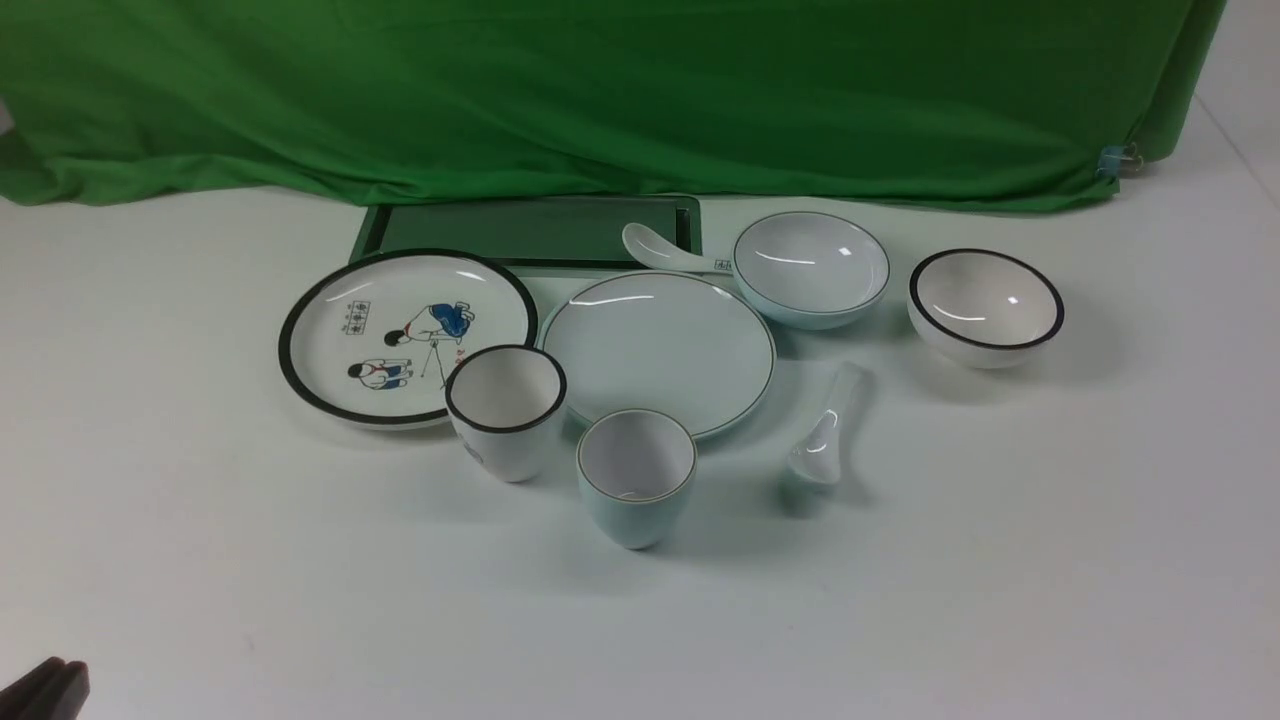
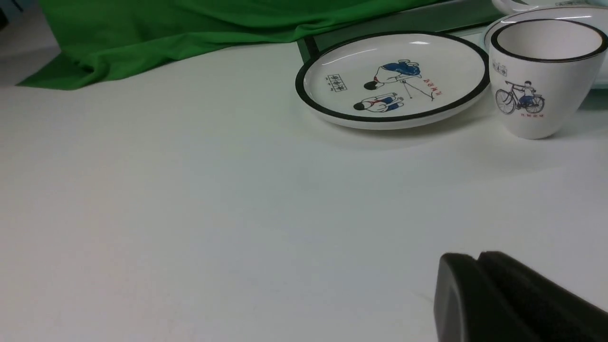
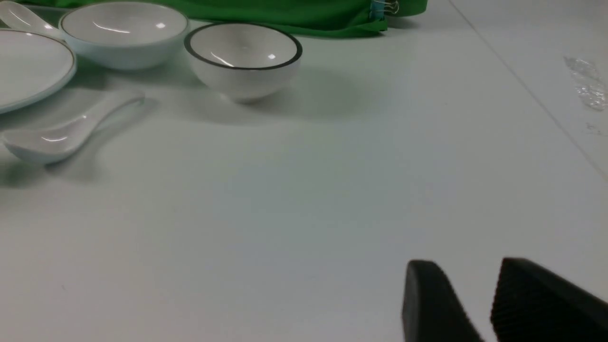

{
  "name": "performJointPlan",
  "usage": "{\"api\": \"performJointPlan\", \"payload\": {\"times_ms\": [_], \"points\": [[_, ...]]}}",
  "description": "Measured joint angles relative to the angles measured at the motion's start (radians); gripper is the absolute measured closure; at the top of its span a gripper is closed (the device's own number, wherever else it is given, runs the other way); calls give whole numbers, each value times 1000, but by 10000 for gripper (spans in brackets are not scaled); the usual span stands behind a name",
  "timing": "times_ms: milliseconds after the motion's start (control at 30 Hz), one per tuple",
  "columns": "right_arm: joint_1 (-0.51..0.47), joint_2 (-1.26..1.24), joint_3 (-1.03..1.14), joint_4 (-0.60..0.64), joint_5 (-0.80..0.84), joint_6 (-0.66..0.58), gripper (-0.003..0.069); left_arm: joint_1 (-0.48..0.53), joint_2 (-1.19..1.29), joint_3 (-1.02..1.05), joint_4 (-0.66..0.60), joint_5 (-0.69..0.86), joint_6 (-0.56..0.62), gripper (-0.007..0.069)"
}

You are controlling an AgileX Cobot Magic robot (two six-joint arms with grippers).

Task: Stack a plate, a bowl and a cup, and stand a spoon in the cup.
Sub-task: Use the right arm to grab a blue rice bowl

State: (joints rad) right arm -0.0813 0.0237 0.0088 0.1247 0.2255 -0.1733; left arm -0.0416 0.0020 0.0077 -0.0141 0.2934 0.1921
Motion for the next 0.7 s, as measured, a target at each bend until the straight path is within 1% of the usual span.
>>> {"api": "performJointPlan", "payload": {"times_ms": [200, 333, 467, 567, 600, 633, 667, 700], "points": [[0, 0, 0, 0, 0, 0, 417, 0, 0, 0, 14, -3, 4, 653], [0, 0, 0, 0, -34, 0, 417, 0, 0, 0, 14, -76, 4, 653], [0, 0, 0, 0, -232, 9, 417, 0, 0, 0, 22, -315, 8, 653], [0, 0, 0, 0, -456, 18, 417, 0, 0, 0, 61, -522, 16, 653], [0, 0, 0, -1, -543, 34, 417, 0, 0, 0, 77, -607, 18, 653], [0, 0, 0, -1, -598, 58, 417, 0, 0, 0, 81, -660, 18, 653], [0, 0, 0, -1, -664, 122, 417, 0, 0, 0, 90, -733, 19, 653], [0, 0, 0, -1, -713, 164, 417, 0, 0, 0, 92, -769, 20, 653]]}}
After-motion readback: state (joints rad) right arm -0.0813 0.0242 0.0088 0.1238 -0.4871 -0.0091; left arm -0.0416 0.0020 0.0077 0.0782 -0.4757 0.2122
